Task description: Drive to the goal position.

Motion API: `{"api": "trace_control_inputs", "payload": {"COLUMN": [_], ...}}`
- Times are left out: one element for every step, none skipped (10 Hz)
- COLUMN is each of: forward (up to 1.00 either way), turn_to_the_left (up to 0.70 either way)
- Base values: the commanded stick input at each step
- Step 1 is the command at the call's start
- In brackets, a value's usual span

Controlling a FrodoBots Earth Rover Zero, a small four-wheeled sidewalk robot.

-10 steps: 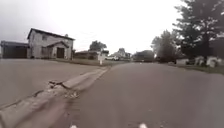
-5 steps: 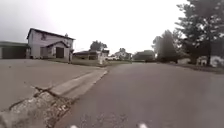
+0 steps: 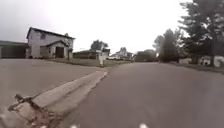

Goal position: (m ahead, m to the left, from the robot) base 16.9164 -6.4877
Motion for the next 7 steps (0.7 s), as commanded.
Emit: {"api": "trace_control_inputs", "payload": {"forward": [1.0, 1.0, 1.0, 1.0, 1.0, 1.0, 1.0], "turn_to_the_left": [0.0, 0.0, 0.0, 0.0, 0.0, 0.0, 0.0]}}
